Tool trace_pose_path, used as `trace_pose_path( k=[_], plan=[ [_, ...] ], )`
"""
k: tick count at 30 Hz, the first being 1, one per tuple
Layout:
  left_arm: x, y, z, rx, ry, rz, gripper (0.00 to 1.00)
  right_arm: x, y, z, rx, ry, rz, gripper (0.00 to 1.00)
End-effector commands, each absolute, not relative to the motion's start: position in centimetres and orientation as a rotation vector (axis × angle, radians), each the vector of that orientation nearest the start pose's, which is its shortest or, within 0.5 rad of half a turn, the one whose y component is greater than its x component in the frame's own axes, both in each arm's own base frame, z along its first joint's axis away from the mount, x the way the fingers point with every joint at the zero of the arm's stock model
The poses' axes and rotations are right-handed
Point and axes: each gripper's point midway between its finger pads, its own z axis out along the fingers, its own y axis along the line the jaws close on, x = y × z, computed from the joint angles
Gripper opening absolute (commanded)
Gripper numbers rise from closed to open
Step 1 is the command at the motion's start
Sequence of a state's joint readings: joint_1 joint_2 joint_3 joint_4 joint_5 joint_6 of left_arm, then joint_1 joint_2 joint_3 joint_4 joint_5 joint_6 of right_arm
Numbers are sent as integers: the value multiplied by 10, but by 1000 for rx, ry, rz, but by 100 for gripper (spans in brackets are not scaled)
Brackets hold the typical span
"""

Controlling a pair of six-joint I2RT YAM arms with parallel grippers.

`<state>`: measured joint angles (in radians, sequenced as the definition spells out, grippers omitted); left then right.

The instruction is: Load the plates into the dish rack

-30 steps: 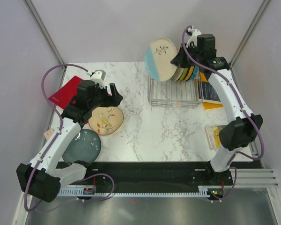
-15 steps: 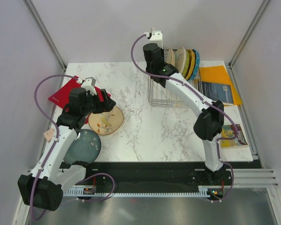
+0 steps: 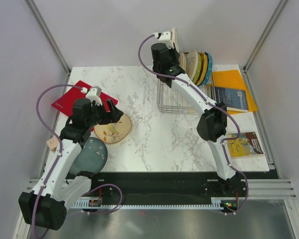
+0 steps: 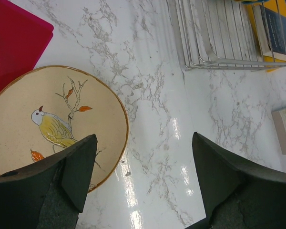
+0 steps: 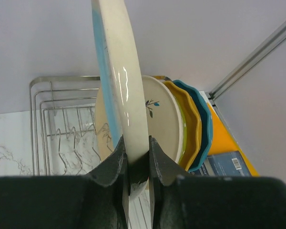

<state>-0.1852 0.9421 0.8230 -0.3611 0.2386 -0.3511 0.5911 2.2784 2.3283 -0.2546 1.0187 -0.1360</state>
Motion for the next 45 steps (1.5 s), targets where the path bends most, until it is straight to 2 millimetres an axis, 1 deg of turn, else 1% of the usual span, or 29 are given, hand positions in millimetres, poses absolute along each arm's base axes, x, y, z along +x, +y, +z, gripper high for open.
trace_pose_path(
  k=[1, 4, 8, 9, 10, 14, 16, 17, 18, 21, 24, 27, 30, 31, 32, 34, 37, 38, 40, 41, 42, 43, 44, 45],
  plan=[
    [296, -114, 221, -25, 2030, -604, 87, 567, 192, 358, 221, 1599, -526, 0],
    [296, -113, 219, -24, 2032, -598, 87, 572, 195, 344, 212, 1616, -535, 0],
    [296, -113, 217, -26, 2035, -597, 87, 580, 193, 325, 213, 1642, -549, 0],
    [296, -113, 216, -26, 2038, -594, 88, 583, 192, 318, 207, 1653, -560, 0],
    [297, -112, 215, -27, 2038, -592, 88, 585, 191, 315, 208, 1656, -564, 0],
    [298, -111, 212, -28, 2045, -583, 88, 598, 178, 291, 228, 1692, -566, 0],
    [298, -112, 207, -31, 2060, -586, 88, 603, 177, 283, 219, 1713, -547, 0],
    [298, -111, 207, -31, 2060, -584, 88, 606, 173, 275, 224, 1724, -549, 0],
    [298, -111, 205, -31, 2066, -585, 88, 608, 172, 273, 230, 1729, -542, 0],
    [299, -111, 200, -37, 2080, -582, 88, 610, 180, 263, 219, 1751, -506, 0],
    [301, -111, 201, -38, 2080, -585, 88, 612, 181, 255, 207, 1768, -503, 0],
    [303, -112, 202, -37, 2080, -587, 88, 612, 180, 253, 207, 1771, -501, 0],
    [303, -112, 202, -35, 2082, -587, 88, 612, 178, 254, 202, 1771, -510, 20],
    [303, -112, 201, -34, 2085, -588, 88, 612, 178, 255, 198, 1773, -515, 35],
    [303, -112, 200, -35, 2088, -588, 88, 610, 175, 257, 193, 1775, -521, 42],
    [303, -113, 199, -27, 2095, -588, 89, 607, 175, 261, 189, 1776, -520, 52],
    [306, -113, 199, -10, 2100, -578, 89, 598, 176, 274, 184, 1768, -510, 55],
    [307, -112, 199, -12, 2099, -572, 89, 593, 178, 284, 184, 1761, -499, 55],
    [312, -110, 202, -23, 2096, -560, 89, 586, 185, 294, 128, 1764, -490, 56],
    [314, -107, 204, -38, 2090, -538, 89, 574, 196, 303, 92, 1763, -466, 56],
    [317, -105, 210, -46, 2073, -522, 89, 566, 204, 308, 36, 1769, -460, 58],
    [319, -101, 212, -57, 2064, -499, 91, 560, 224, 307, -70, 1788, -384, 62],
    [320, -96, 213, -57, 2064, -464, 91, 537, 244, 305, -182, 1811, -322, 62],
    [323, -87, 215, -78, 2057, -407, 92, 522, 260, 299, -285, 1832, -261, 63]
  ],
)
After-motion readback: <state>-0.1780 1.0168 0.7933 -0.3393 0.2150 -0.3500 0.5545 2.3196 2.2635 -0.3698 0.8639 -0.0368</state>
